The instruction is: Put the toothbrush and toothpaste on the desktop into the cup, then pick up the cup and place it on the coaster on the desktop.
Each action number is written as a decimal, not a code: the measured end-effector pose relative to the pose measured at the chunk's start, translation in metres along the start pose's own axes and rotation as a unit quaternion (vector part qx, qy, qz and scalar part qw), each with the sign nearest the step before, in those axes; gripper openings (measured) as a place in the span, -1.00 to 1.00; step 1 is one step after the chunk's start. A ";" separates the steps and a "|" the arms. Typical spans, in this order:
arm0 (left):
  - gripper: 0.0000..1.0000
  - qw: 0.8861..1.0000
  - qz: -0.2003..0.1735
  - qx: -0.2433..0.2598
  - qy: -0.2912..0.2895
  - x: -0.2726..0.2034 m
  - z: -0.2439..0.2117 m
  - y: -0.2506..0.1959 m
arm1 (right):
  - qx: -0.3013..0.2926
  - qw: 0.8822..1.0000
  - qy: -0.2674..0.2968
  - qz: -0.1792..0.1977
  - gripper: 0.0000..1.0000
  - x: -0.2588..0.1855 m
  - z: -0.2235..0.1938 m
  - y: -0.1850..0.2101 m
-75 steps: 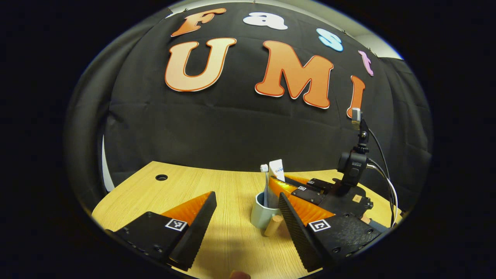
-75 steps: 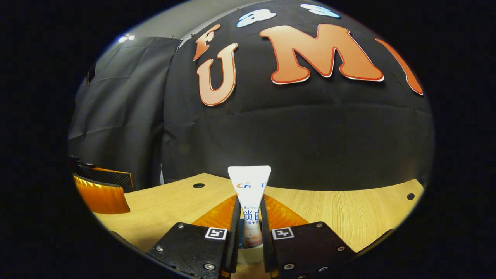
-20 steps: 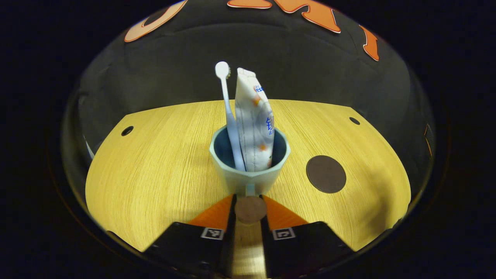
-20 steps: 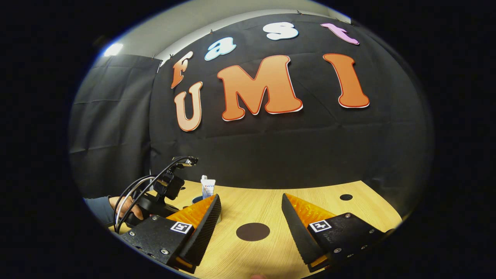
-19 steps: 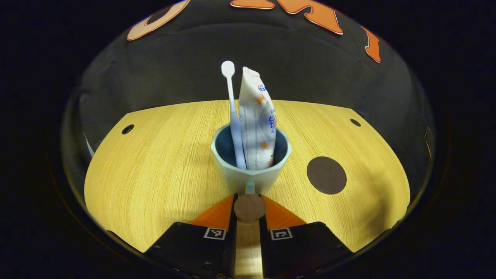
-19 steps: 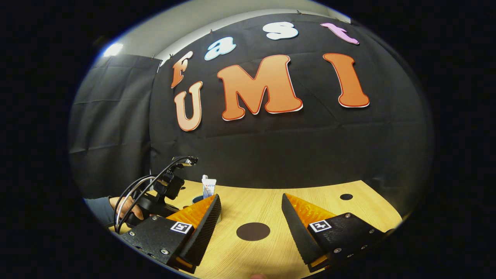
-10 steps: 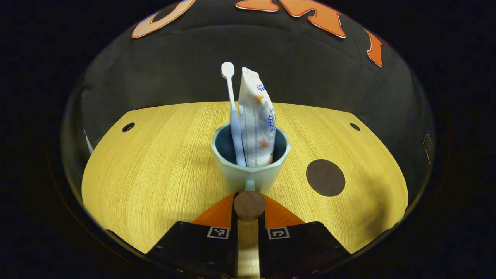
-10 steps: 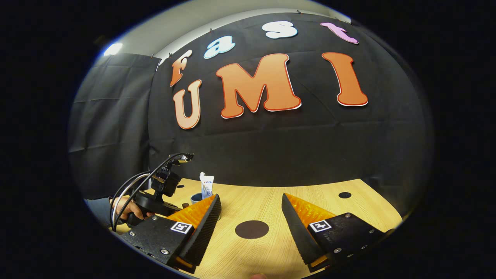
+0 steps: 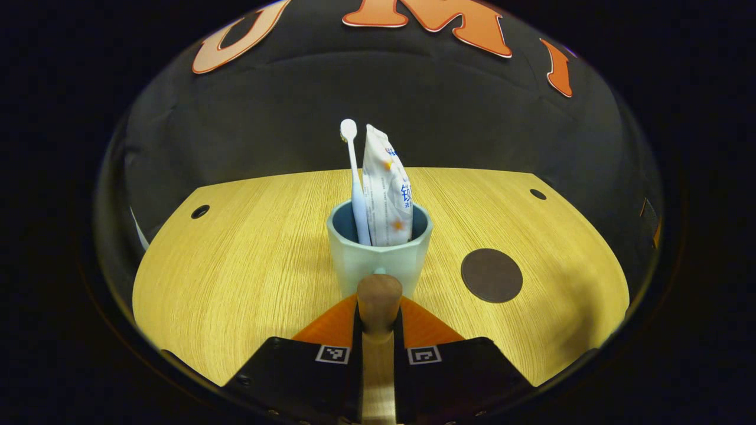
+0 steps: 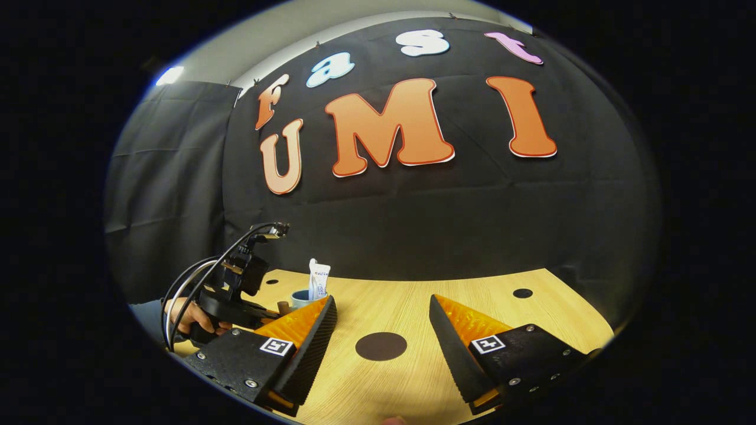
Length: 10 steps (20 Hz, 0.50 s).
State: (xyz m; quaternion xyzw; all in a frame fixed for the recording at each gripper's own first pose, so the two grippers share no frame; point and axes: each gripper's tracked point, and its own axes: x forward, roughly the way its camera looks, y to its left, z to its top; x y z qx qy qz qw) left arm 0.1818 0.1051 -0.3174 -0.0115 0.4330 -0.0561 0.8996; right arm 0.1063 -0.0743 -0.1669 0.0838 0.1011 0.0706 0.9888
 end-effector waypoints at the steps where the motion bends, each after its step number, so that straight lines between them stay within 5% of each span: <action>1: -0.58 1.000 -0.001 -0.003 0.002 -0.001 -0.001 0.000 | 0.000 1.000 0.001 0.000 0.88 0.000 -0.001 0.001; 10: -0.55 0.999 -0.015 -0.005 0.050 -0.007 -0.027 -0.003 | -0.010 1.000 0.005 0.004 0.88 -0.008 0.000 0.006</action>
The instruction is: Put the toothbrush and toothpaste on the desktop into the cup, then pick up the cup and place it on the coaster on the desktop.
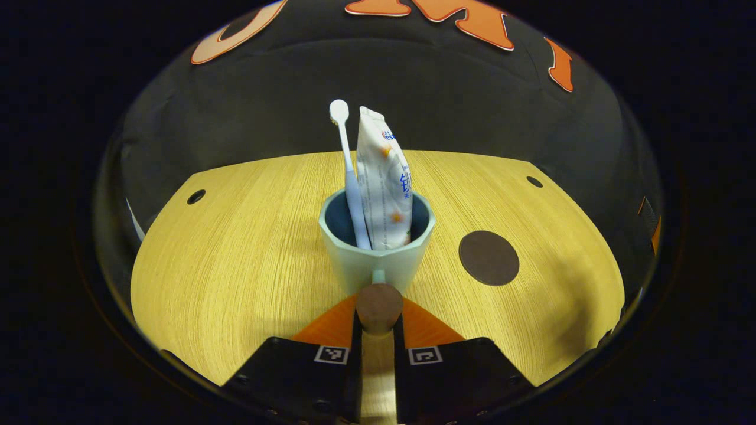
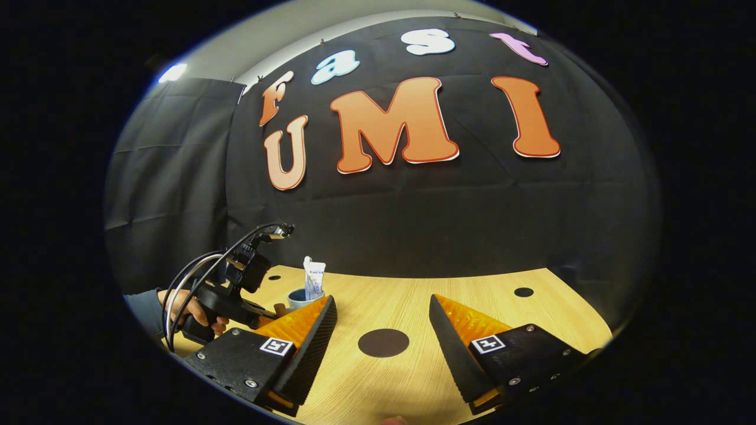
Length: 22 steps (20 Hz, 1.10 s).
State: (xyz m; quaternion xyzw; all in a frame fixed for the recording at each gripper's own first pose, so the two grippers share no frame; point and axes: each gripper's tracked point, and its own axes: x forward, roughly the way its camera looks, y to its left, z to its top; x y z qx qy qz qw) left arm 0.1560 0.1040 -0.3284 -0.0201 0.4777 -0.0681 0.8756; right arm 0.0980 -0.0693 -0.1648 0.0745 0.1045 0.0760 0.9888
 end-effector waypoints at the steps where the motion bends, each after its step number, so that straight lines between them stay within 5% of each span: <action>1: -0.53 1.000 -0.004 0.000 0.008 -0.001 -0.004 -0.002 | 0.000 1.000 -0.002 0.000 0.88 -0.001 0.002 0.000; 8: -0.31 0.999 -0.003 0.044 0.017 -0.023 0.011 -0.007 | 0.011 1.000 -0.013 -0.002 0.88 -0.014 0.007 -0.003; 11: -0.04 0.998 -0.005 0.055 0.035 -0.021 0.018 -0.005 | 0.012 1.000 -0.015 -0.001 0.88 -0.020 0.006 -0.004; 17: -0.02 0.994 -0.006 0.061 0.088 -0.009 0.006 0.000 | 0.017 1.000 -0.021 -0.015 0.87 -0.030 0.011 -0.017; 20: -0.44 0.994 -0.001 0.053 0.092 -0.009 0.003 0.001 | 0.032 0.999 -0.023 -0.021 0.87 -0.033 0.010 -0.026; 22: -0.47 0.995 -0.001 0.051 0.091 -0.009 0.002 0.002 | 0.041 0.999 -0.022 -0.025 0.87 -0.034 0.008 -0.029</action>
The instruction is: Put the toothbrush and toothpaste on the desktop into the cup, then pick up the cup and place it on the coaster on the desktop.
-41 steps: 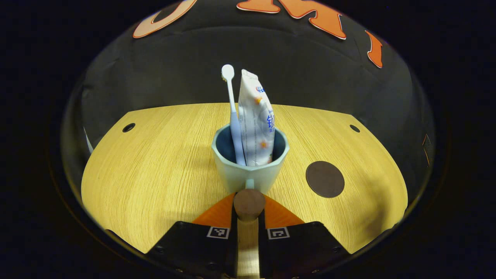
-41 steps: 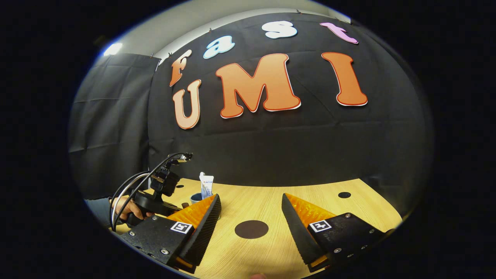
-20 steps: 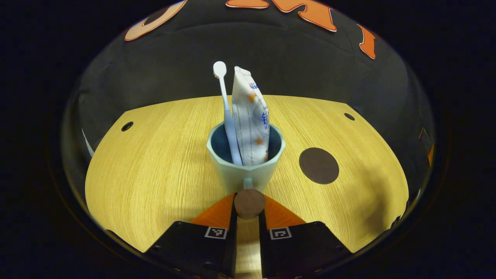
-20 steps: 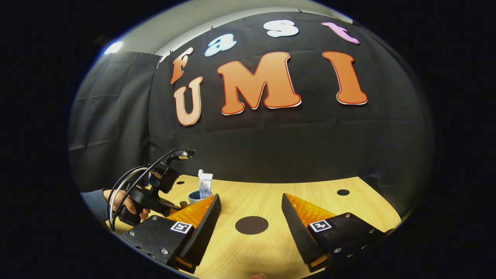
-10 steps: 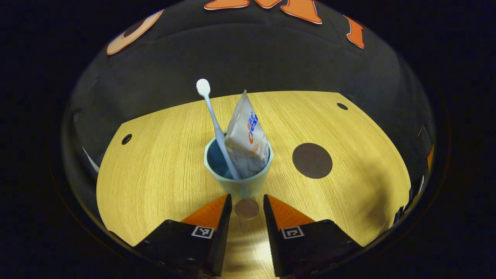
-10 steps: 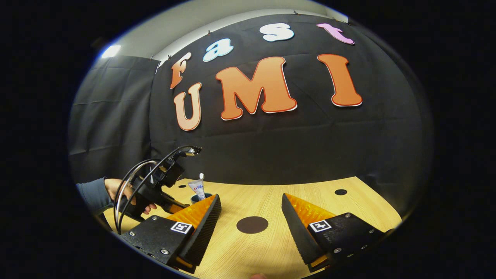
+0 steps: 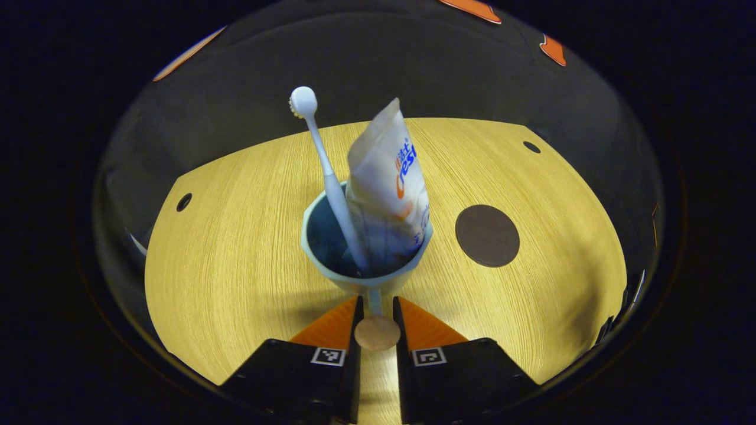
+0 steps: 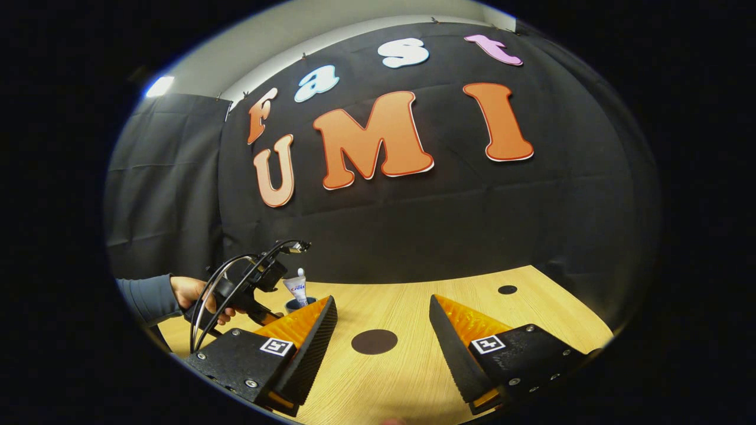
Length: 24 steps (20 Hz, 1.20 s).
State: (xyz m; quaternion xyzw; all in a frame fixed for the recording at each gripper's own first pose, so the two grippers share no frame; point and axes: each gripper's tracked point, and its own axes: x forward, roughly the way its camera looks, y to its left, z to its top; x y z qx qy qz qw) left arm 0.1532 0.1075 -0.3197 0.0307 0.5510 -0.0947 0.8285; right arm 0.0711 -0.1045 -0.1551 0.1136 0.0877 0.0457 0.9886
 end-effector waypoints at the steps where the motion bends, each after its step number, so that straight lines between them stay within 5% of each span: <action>1: -0.51 1.000 -0.001 -0.003 -0.002 0.002 0.000 0.000 | 0.004 1.000 0.000 0.000 0.88 -0.001 -0.001 -0.001; 24: -0.61 0.995 0.003 -0.006 -0.100 -0.027 0.022 0.004 | -0.002 1.000 0.011 -0.016 0.88 -0.010 -0.009 -0.010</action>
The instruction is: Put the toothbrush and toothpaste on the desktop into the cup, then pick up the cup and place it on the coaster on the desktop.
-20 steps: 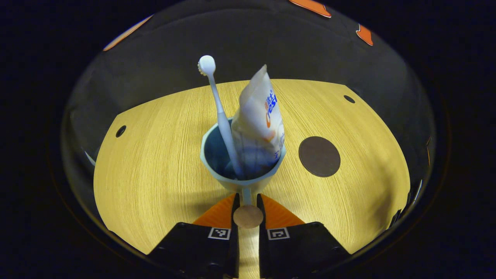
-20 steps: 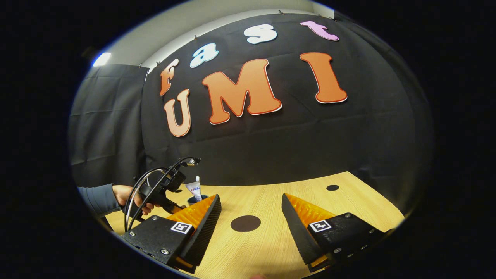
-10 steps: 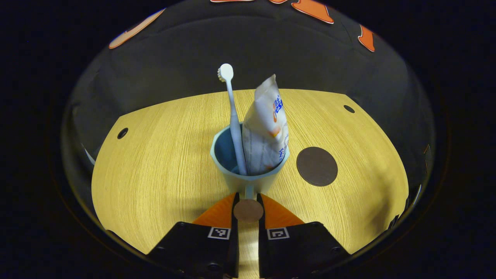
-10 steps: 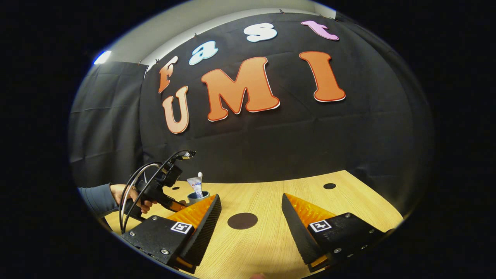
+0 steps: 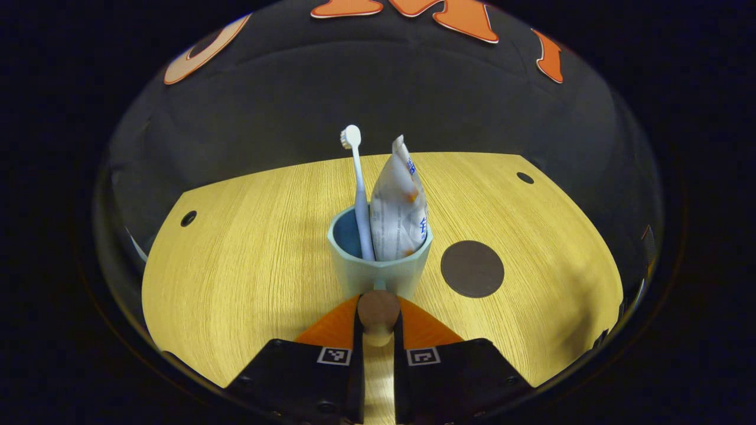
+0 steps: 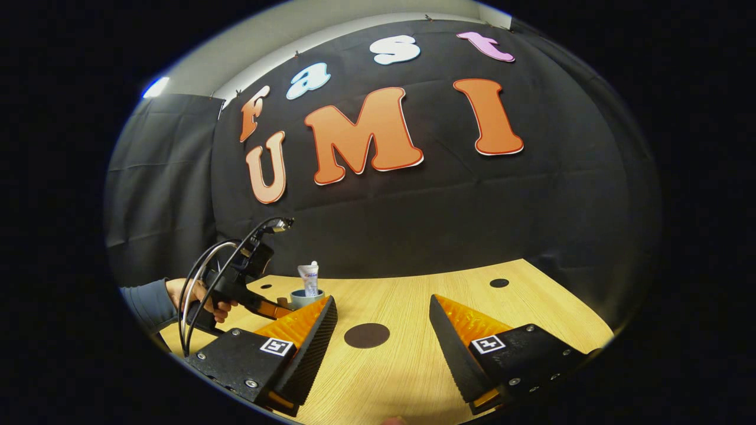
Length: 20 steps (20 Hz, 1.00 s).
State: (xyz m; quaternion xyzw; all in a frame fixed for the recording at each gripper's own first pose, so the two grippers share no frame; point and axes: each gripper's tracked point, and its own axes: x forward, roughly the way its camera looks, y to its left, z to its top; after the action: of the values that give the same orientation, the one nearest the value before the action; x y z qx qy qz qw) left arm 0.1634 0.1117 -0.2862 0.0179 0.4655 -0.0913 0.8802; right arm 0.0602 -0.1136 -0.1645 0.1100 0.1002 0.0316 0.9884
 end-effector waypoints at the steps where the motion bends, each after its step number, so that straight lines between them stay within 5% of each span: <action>1: -0.61 1.000 0.003 0.000 -0.003 -0.001 0.001 0.000 | -0.001 1.000 0.001 -0.003 0.88 -0.001 0.000 -0.002; 20: -0.53 0.997 -0.020 -0.008 0.078 0.031 -0.025 -0.012 | 0.007 1.000 0.000 -0.003 0.88 -0.012 -0.002 -0.006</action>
State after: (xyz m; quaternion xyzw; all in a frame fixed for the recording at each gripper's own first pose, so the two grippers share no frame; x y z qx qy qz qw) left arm 0.1583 0.0987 -0.3252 0.0086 0.5338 -0.1035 0.8392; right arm 0.0480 -0.1198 -0.1649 0.1167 0.1006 0.0275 0.9877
